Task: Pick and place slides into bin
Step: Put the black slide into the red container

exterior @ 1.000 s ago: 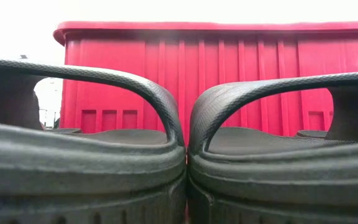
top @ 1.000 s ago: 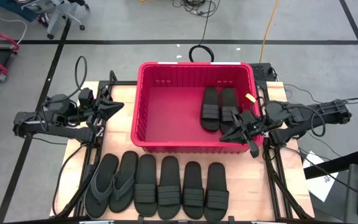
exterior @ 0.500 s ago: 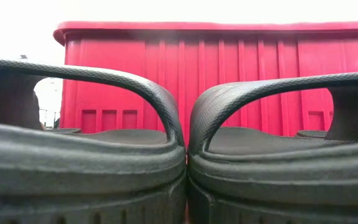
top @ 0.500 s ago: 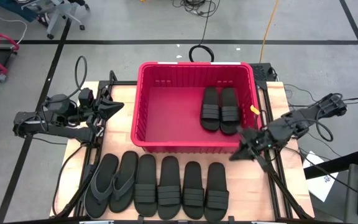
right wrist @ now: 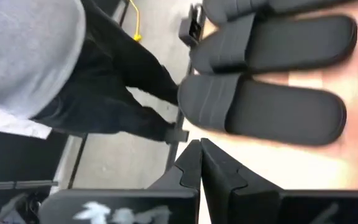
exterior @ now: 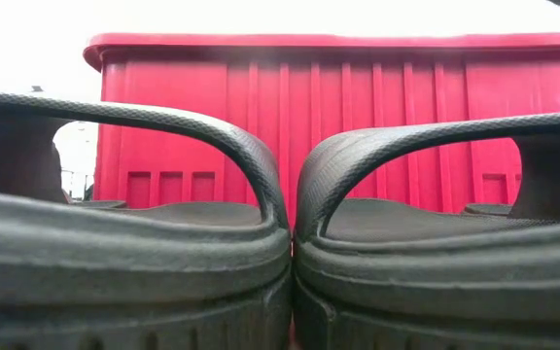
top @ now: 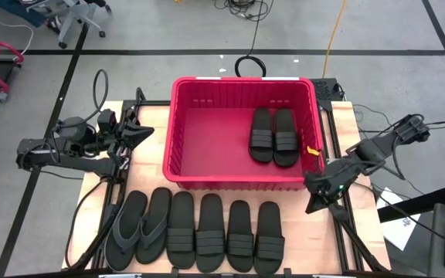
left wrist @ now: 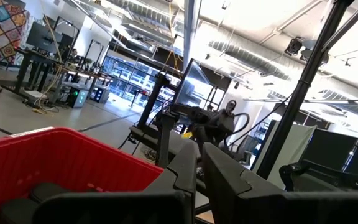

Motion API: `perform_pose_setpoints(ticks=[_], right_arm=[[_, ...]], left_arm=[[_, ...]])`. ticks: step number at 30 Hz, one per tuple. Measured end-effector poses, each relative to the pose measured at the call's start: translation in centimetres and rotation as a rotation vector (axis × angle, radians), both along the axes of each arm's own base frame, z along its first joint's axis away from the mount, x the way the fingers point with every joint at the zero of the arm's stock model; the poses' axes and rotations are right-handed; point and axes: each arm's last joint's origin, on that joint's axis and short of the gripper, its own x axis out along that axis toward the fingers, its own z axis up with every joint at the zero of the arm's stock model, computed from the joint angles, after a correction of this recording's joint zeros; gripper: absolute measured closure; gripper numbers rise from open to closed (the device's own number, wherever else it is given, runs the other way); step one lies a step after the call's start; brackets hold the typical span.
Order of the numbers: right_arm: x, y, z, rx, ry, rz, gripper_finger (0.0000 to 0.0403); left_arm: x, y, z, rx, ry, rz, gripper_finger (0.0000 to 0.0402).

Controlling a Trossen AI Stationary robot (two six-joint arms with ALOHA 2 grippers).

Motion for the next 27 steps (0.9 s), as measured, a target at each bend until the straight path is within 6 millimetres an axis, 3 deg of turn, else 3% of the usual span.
perform_pose_setpoints(ticks=[7, 16, 20, 27], right_arm=[[1.2, 1.2, -5.4, 0.141, -0.002, 0.113, 0.0369], [1.9, 1.6, -10.7, 0.335, -0.132, 0.047, 0.0363], [2.4, 1.7, -11.9, 0.32, -0.084, -0.038, 0.0336], [3.8, 2.3, -12.9, 0.308, -0.101, -0.104, 0.0244]], left_arm=[[0.0, 0.0, 0.0, 0.0, 0.0, 0.0, 0.0376], [0.0, 0.0, 0.0, -0.03, -0.002, -0.009, 0.0376], [0.0, 0.0, 0.0, -0.042, -0.003, -0.012, 0.0376], [0.0, 0.0, 0.0, -0.059, -0.002, -0.017, 0.0376]])
